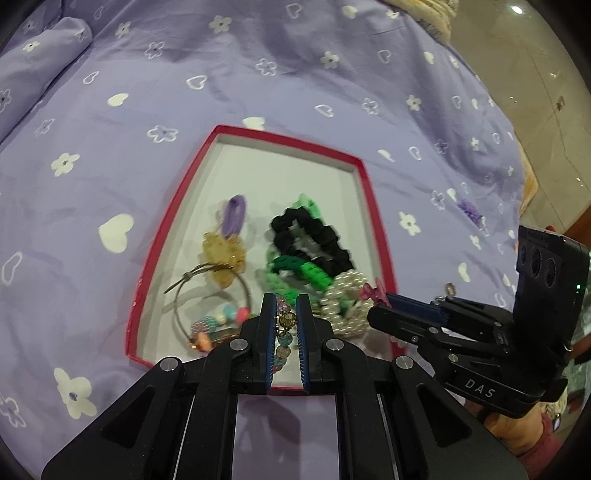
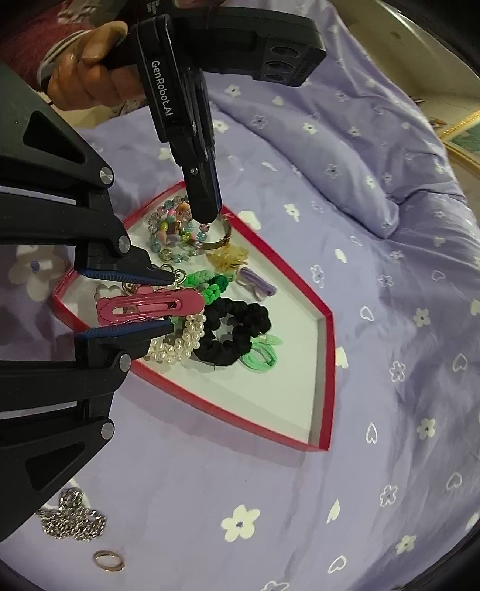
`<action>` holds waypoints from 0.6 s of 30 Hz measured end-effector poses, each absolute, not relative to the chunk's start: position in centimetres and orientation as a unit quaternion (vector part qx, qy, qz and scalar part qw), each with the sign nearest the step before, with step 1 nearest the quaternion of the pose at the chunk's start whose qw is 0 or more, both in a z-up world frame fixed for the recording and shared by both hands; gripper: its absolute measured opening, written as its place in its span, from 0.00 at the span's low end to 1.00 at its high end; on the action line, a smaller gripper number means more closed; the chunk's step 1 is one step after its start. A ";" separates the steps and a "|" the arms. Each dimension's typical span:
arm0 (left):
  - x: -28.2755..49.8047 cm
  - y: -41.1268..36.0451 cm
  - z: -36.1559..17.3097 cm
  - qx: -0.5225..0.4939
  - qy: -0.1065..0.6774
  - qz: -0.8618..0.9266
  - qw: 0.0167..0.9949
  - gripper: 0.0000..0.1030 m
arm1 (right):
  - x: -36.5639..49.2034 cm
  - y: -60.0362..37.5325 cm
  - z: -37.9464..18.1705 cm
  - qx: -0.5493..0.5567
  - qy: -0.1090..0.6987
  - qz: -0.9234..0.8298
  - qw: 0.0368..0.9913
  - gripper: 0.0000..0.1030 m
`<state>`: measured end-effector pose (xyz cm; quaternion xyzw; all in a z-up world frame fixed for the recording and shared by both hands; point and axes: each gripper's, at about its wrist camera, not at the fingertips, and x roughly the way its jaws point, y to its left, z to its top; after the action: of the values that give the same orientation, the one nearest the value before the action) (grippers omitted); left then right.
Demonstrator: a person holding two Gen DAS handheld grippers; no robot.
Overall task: Organize jewelry
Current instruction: 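Carry the hair clip and bead chain into the tray and open both tools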
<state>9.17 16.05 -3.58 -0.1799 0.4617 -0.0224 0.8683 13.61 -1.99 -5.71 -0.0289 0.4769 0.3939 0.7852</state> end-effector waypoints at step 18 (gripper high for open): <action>8.9 16.3 -5.6 -0.146 0.481 0.009 0.865 0.09 | 14.1 -0.6 -7.4 -0.059 0.488 0.382 0.782 0.21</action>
<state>8.95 16.34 -5.57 -0.1456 0.4806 0.0086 0.8647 14.10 -0.62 -7.37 -0.0591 0.4882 0.3825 0.7823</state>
